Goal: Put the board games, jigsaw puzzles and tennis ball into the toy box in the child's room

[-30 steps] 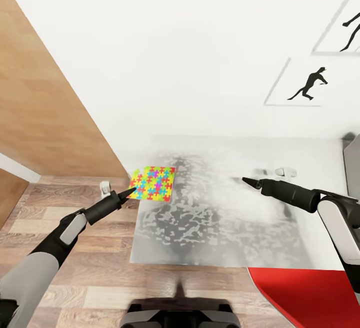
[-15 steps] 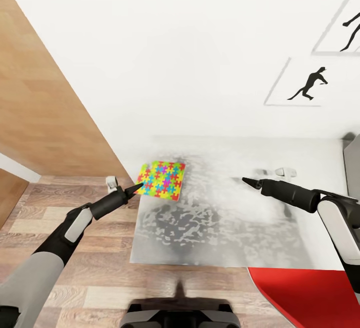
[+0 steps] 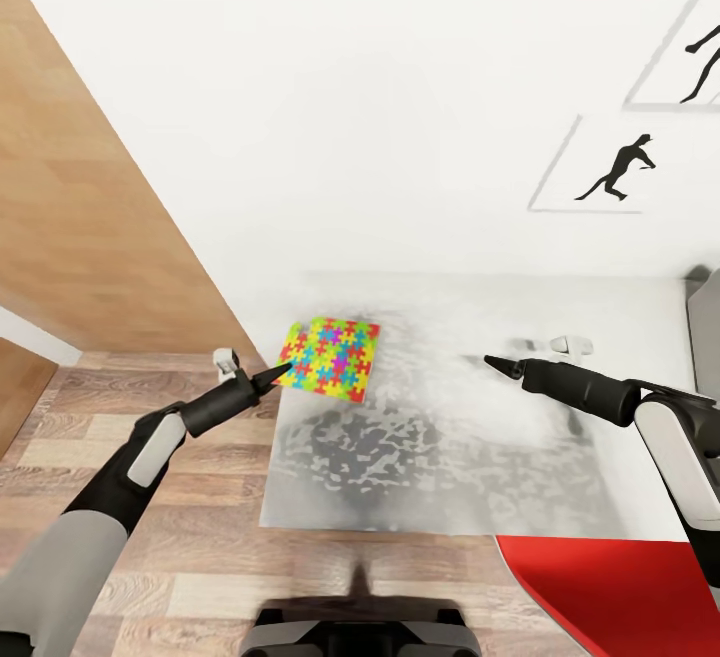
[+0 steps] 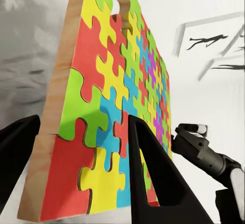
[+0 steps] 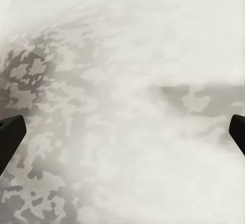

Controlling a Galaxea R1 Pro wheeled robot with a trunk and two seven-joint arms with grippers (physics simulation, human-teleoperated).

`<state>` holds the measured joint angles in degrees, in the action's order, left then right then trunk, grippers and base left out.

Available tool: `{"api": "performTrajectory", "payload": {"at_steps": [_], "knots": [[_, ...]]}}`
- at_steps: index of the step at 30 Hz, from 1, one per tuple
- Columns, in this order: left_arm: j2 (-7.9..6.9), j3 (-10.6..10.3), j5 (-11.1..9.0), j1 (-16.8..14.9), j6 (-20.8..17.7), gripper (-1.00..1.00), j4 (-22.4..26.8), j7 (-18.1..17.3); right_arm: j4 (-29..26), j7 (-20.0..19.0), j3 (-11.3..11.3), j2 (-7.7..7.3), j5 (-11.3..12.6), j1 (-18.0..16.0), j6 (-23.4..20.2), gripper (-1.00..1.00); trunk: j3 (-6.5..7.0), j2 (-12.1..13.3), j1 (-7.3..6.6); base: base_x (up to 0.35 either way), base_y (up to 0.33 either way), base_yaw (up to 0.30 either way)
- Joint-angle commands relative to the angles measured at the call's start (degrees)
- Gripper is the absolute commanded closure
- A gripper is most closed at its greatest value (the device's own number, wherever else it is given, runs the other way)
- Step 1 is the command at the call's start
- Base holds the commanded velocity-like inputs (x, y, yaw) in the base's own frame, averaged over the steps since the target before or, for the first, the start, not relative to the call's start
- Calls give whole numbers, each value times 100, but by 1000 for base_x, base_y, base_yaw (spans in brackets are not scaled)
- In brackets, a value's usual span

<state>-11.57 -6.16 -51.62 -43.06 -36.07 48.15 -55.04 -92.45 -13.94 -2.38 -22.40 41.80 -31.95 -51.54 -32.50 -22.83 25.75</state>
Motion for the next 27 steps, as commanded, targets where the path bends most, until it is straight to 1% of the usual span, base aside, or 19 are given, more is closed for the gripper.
{"api": "performTrajectory", "payload": {"at_steps": [1,2,6,11,12,13,17,27], "knots": [[-6,-14,-38,28,-80,100,112,31,-1,-48,-6,2,-40,-6,-28,-100,-8,-9,3,0,0,0],[-6,-14,-38,28,-80,100,112,31,-1,-48,-6,2,-40,-6,-28,-100,-8,-9,3,0,0,0],[-9,14,-54,121,-285,100,436,91,-1,-52,0,5,-38,-5,-26,-100,-8,-9,3,0,0,0],[-11,77,-107,170,-384,100,556,116,-1,-54,12,6,-35,-5,-20,-100,-8,-9,3,0,0,0],[-20,67,-85,202,-428,100,583,70,10,-38,45,40,-1,-38,-54,-100,-7,-9,3,0,0,0],[-29,78,-50,235,-462,100,572,72,12,-45,77,72,17,-36,-86,-100,-7,-9,3,0,0,0],[-36,87,-74,364,-588,100,564,74,12,-51,85,201,18,-33,-168,-100,-7,-9,3,0,0,0],[-36,87,-74,368,-614,100,564,74,12,-51,85,205,18,-33,-168,-100,-7,-9,3,0,0,0]]}}
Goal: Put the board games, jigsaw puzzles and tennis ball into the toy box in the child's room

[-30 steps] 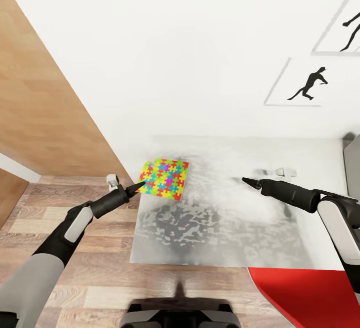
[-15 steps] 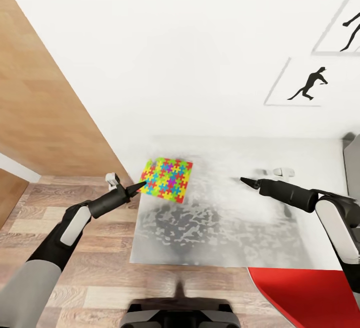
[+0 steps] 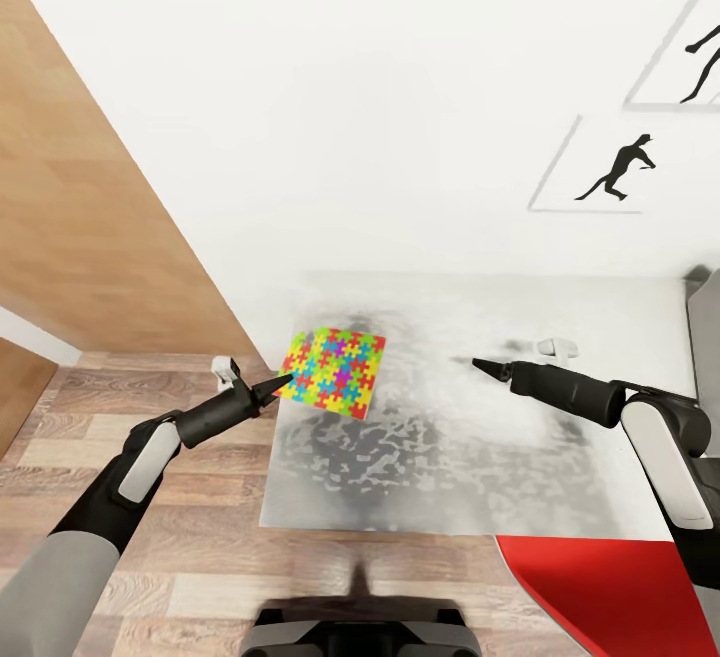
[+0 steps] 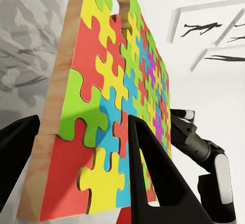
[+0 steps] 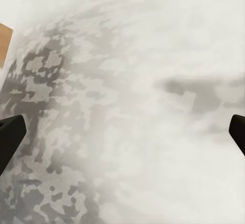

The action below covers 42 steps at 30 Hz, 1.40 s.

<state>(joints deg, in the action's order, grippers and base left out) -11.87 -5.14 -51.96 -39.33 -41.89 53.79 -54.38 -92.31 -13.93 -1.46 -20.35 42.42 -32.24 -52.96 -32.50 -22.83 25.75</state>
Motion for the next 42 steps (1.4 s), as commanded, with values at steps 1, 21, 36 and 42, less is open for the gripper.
{"api": "performTrajectory", "payload": {"at_steps": [1,21,36,42], "knots": [[-6,-15,-40,-4,-32,100,-1,8,-1,-52,-8,0,-45,-4,-26,-100,-7,-9,3,0,0,0],[-6,-15,-40,-4,-32,100,-1,8,-1,-52,-8,0,-45,-4,-26,-100,-7,-9,3,0,0,0],[-66,14,-120,87,30,100,-15,36,-4,-40,-10,65,-68,-28,65,-100,26,-9,3,0,0,-30],[-78,19,-138,108,37,100,-13,45,-6,-28,0,90,-75,-34,66,-100,70,-9,3,0,0,-97]]}}
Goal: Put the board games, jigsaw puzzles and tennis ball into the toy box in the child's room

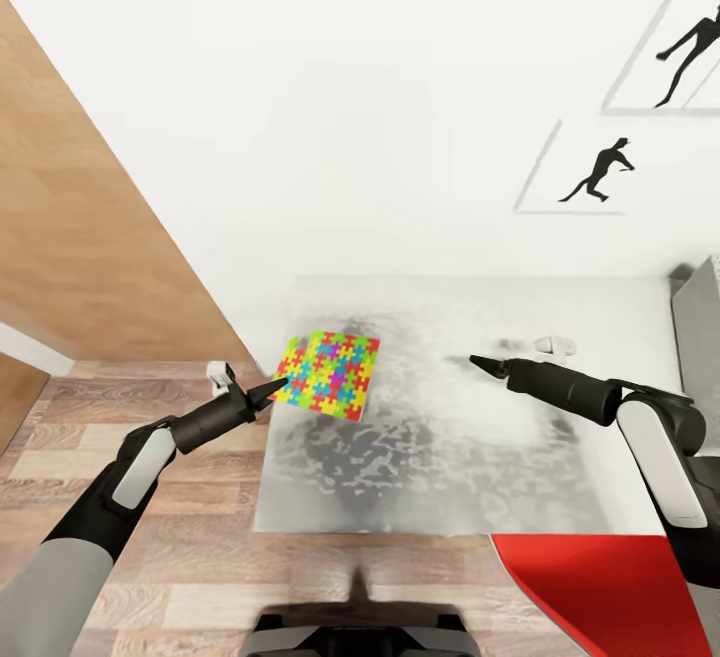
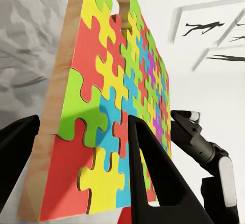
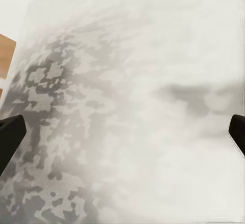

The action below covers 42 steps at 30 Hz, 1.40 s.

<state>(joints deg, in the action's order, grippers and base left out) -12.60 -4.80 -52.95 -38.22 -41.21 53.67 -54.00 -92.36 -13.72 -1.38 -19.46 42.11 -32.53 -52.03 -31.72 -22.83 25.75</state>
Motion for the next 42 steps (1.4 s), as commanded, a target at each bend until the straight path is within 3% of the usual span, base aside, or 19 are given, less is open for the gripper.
{"api": "performTrajectory", "payload": {"at_steps": [1,42], "knots": [[-8,-14,-40,-1,-31,100,1,9,-1,-48,-6,1,-44,-6,-27,-100,1,-9,3,0,0,-105],[-15,10,-54,46,-193,100,70,-3,-9,-42,0,69,-50,-8,-437,-100,347,-9,3,0,0,-115]]}}
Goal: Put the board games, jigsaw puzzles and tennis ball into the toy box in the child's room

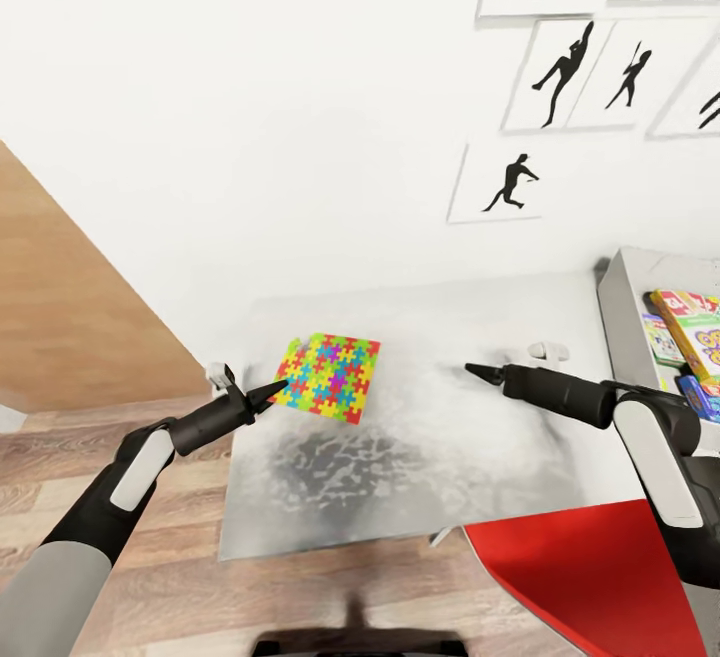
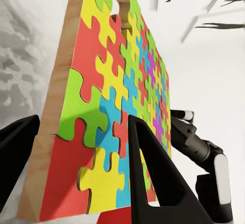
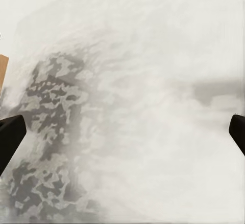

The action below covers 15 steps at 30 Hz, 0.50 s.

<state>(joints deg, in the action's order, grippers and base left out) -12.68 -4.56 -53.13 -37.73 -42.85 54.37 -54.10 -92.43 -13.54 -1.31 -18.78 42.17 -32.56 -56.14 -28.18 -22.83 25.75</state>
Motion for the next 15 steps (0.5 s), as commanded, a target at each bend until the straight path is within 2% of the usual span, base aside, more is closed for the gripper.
{"api": "performTrajectory", "payload": {"at_steps": [1,15], "knots": [[-6,-13,-37,-2,-26,100,-1,5,-1,-60,-4,11,-57,-5,-42,-100,1,-9,3,0,0,-59],[2,-10,-39,2,-11,100,1,-4,-3,-67,17,62,-60,-5,-109,-100,122,-9,3,0,0,-21]]}}
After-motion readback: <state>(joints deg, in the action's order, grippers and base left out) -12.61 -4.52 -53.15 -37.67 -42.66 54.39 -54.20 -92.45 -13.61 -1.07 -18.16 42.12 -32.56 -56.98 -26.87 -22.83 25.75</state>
